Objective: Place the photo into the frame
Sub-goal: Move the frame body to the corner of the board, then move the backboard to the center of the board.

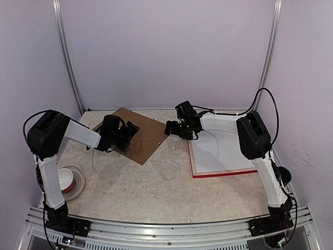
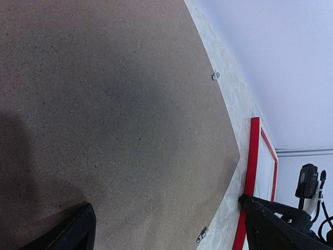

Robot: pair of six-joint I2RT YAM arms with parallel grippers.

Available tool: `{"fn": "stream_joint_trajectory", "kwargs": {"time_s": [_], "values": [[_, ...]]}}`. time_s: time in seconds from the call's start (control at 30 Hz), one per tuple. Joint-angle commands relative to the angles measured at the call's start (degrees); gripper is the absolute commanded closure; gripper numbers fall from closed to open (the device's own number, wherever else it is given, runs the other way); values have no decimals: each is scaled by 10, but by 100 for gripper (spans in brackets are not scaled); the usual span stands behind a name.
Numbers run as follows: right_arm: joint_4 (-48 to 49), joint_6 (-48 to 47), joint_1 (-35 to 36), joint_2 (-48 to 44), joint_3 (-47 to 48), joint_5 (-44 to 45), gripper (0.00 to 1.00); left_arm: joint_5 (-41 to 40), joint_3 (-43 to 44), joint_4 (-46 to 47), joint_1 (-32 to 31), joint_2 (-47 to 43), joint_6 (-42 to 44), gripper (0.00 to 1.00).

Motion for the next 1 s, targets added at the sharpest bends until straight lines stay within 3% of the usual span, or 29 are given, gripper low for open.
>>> {"fn": "stream_joint_trajectory", "kwargs": {"time_s": [0.0,0.17,0.53,0.97], "values": [[-34,-20,-23,22,18,-18,1,-22,4,-89,-10,-1,31,2],[-49,-45,-35,53,77,-39,1,-18,-31,-98,-18,-3,37,2],[-13,-92,-57,92,123,-172,1,13,-107,-105,-55,-42,65,5],[-44,-143,-52,82,122,-193,1,-21,-148,-176,-59,-139,99,5]]}}
